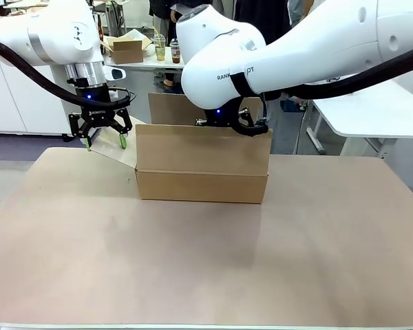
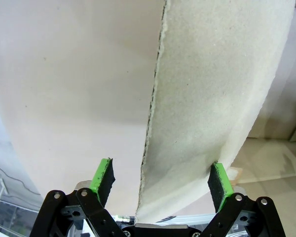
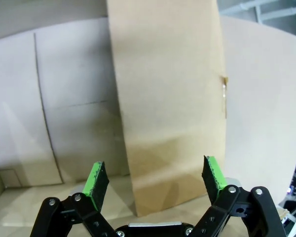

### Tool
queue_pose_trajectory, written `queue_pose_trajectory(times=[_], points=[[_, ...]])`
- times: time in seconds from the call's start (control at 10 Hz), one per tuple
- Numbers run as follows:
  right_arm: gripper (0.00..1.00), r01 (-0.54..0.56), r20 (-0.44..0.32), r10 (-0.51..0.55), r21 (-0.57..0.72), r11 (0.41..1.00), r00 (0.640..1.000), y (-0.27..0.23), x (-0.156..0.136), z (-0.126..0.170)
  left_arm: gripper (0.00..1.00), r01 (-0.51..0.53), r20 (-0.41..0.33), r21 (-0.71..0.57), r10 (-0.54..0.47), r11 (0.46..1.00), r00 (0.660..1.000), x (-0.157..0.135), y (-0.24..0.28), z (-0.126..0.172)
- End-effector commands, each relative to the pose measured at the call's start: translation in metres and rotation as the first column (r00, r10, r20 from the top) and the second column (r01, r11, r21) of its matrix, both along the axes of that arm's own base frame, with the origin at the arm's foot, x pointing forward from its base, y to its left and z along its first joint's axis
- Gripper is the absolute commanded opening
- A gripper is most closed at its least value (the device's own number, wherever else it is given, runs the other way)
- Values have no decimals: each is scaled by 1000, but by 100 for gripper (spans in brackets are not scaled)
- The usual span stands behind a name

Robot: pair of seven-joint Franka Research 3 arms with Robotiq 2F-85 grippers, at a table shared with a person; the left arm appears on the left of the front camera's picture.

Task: Pack the gift set into the box.
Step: Place both hands on the side flaps of the Package Box and spread them outward.

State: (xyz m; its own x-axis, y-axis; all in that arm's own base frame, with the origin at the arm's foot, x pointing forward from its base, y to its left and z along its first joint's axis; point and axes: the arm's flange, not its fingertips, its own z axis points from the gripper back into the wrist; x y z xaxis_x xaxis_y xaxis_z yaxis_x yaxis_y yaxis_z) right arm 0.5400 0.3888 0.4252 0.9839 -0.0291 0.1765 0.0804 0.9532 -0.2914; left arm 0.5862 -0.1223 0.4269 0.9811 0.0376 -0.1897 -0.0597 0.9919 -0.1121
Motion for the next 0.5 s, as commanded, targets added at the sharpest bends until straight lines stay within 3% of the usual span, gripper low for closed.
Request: queue_pose_trajectory(times=[0.0,0.4], points=[[100,-51,-14,51,3,999,999,14,12,4,100,-13,0,21,13,1000,1000,-1,2,3],[100,-47,-4,47,-41,998,999,18,17,-1,100,-13,0,21,13,1000,1000,-1,2,3]])
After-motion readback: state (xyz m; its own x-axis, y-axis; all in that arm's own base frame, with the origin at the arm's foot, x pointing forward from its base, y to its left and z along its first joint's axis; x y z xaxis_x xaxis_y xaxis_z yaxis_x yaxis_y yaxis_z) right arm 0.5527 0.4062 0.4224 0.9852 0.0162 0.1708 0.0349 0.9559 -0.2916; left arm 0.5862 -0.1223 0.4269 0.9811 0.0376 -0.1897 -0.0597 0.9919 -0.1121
